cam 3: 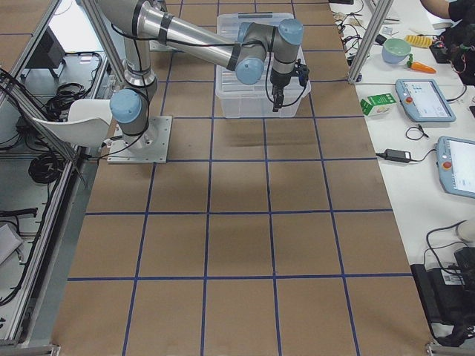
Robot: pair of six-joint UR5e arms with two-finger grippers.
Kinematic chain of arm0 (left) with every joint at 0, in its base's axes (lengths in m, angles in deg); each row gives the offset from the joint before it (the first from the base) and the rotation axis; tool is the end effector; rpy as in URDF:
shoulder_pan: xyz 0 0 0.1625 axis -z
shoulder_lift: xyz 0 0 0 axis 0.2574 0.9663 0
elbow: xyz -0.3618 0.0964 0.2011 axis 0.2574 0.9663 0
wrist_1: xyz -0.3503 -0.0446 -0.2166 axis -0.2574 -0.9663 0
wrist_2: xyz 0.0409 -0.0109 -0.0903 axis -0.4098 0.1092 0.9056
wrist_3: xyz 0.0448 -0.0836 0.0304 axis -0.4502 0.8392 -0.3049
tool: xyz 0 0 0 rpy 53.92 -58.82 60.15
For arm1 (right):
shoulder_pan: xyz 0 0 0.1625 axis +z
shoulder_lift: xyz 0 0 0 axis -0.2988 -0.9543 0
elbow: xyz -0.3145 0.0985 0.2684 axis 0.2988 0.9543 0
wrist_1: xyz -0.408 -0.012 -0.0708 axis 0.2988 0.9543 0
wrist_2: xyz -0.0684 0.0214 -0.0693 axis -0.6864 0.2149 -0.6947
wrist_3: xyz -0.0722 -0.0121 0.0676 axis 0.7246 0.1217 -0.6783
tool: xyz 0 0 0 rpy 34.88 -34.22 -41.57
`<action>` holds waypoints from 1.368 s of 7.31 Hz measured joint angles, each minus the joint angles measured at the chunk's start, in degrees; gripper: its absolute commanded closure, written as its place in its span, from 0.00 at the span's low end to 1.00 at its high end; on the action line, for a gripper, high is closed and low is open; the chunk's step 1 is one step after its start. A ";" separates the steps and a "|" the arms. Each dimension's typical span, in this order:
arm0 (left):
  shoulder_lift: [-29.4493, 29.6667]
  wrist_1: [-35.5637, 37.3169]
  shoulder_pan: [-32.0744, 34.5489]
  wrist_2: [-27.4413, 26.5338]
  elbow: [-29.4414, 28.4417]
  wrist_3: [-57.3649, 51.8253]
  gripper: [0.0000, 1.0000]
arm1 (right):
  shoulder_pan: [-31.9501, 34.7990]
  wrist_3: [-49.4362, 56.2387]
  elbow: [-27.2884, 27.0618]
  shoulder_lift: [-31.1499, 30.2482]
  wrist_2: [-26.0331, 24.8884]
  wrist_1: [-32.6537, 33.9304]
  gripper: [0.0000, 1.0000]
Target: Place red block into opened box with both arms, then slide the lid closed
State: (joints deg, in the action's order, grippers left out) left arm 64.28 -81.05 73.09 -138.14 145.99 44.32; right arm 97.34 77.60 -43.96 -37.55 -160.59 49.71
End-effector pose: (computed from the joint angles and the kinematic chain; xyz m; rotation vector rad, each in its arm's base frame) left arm -0.1114 -0.5205 0.5166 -0.0129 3.1000 -0.1002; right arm 0.0316 -0.5861 0.3618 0.0381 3.1397 0.0192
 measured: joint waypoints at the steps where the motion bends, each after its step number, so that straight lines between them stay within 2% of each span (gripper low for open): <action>1: -0.03 0.00 0.03 -0.01 0.03 0.00 0.00 | -0.32 0.18 1.73 -0.45 -0.27 0.02 0.00; 2: -0.06 0.00 0.05 -0.02 0.06 0.01 0.00 | -0.44 0.04 4.51 -1.50 -0.47 -1.77 0.00; 4: -0.06 0.00 0.05 -0.02 0.06 0.01 0.00 | -0.43 -0.45 10.11 -4.66 -0.44 -9.83 0.00; 6: -0.06 0.00 0.06 0.05 0.06 0.13 0.00 | 0.00 -1.32 11.89 -8.11 -0.36 -15.22 0.00; 10: -0.06 0.00 0.14 0.15 0.05 0.46 0.00 | 8.84 -14.49 12.73 -8.23 -0.21 -16.40 0.00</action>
State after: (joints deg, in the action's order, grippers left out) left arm 64.22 -81.05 73.23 -138.00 146.03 44.78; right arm 106.18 63.11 -31.23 -45.78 -160.80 33.31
